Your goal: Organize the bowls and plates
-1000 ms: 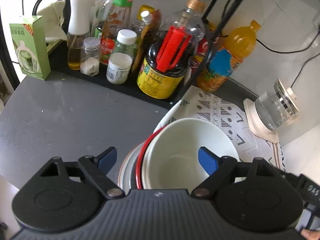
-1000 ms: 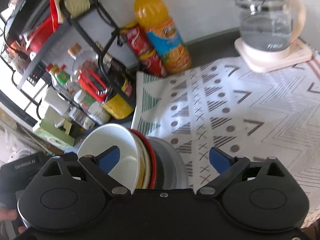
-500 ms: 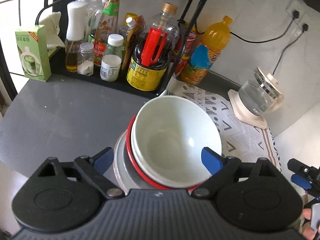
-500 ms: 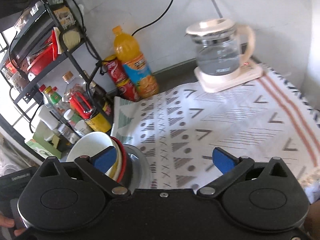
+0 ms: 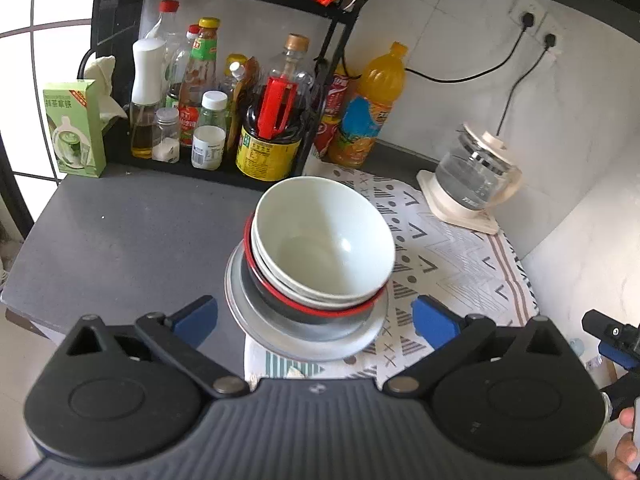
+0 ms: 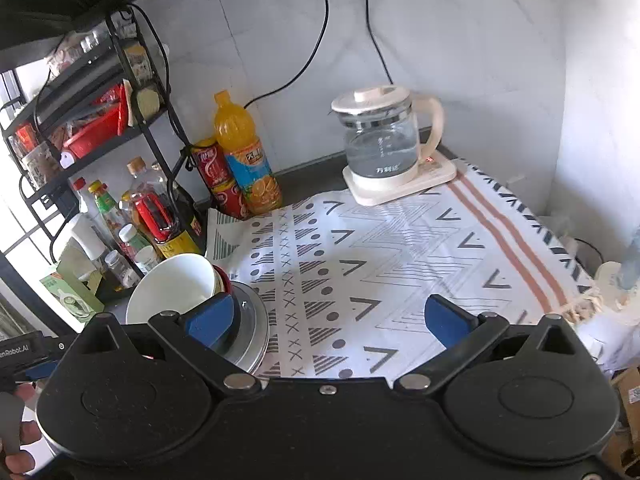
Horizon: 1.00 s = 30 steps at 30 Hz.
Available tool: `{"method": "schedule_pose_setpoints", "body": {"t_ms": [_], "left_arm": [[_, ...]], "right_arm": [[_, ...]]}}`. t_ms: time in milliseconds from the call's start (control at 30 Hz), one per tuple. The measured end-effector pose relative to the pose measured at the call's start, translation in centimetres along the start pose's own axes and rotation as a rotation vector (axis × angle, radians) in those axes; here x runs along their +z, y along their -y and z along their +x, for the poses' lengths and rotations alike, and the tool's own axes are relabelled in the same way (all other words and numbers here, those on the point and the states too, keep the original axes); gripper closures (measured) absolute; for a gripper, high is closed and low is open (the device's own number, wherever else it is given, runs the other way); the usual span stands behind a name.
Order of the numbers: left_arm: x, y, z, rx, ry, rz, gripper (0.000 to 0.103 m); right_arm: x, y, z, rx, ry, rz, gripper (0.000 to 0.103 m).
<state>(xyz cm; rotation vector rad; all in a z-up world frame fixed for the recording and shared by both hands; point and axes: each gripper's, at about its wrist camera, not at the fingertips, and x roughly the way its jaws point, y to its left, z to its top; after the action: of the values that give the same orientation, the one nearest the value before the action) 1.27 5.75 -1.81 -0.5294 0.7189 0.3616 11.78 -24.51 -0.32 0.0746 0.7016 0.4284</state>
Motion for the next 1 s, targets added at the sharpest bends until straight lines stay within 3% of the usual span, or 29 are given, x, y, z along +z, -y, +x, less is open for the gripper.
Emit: {"method": "schedule_pose_setpoints", "body": {"t_ms": [500, 1000], "left_arm": [[-3.6, -0.2, -6.6, -0.054, 0.015, 0.028, 0.000], [-6.8, -0.4, -10.4, -0.027, 0.051, 0.155, 0.000]], "right_arm": [[-3.6, -1.7, -7.1, -0.043, 0.037, -0.040, 0.000], [-7.4, -3.5, -10.8, -0.052, 0.042, -0.097, 0.000]]}}
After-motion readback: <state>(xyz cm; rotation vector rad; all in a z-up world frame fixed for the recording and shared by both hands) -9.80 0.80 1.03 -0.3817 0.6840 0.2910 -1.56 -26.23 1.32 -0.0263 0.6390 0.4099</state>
